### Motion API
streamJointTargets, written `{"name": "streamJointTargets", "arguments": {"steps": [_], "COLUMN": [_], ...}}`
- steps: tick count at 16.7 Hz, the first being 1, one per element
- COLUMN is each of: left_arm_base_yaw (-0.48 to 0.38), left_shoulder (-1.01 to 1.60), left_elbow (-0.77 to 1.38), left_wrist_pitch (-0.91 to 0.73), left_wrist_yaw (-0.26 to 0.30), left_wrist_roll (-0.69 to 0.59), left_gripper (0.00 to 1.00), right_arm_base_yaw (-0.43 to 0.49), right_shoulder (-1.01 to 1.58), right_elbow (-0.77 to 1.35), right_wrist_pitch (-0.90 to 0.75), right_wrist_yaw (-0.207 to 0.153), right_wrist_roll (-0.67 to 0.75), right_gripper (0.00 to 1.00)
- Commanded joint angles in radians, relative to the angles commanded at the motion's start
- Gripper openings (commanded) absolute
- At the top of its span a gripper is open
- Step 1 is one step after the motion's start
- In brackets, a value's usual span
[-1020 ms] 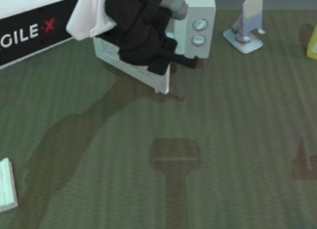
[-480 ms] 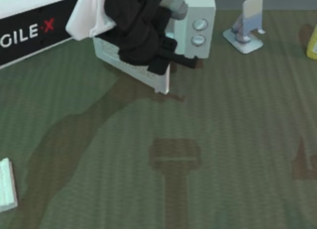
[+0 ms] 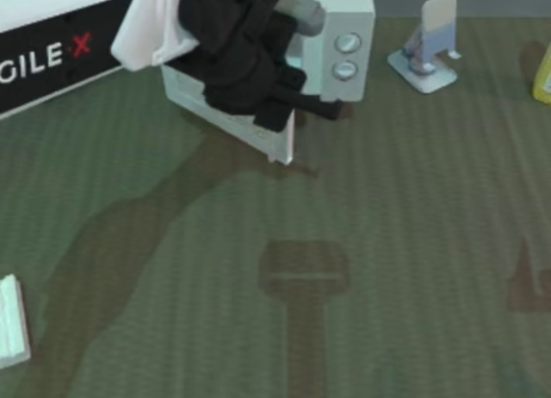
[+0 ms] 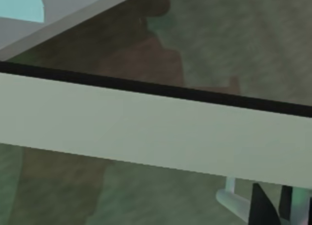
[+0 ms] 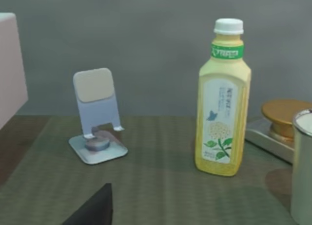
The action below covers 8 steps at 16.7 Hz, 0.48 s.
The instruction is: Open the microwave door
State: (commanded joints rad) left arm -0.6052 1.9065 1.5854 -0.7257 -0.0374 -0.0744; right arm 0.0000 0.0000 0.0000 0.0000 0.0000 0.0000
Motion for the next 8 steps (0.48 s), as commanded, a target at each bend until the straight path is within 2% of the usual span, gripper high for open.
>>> {"name": "streamJointTargets", "arguments": {"steps": [5, 8], "left_arm_base_yaw": [0.035, 0.038], "left_shoulder": [-0.061, -0.065], "left_elbow": [-0.071, -0.081], "left_wrist_pitch": [0.023, 0.023], "left_wrist_yaw": [0.054, 0.06], "left_wrist_roll": [0.104, 0.116], "left_gripper": [0.0, 0.0], "right_arm_base_yaw": [0.0, 0.0], "right_shoulder": [0.0, 0.0], "right_elbow": [0.0, 0.0], "right_wrist_pitch": [0.0, 0.0], "right_wrist_yaw": [0.0, 0.0], "right_wrist_roll": [0.0, 0.0], "right_gripper": [1.0, 1.0]}}
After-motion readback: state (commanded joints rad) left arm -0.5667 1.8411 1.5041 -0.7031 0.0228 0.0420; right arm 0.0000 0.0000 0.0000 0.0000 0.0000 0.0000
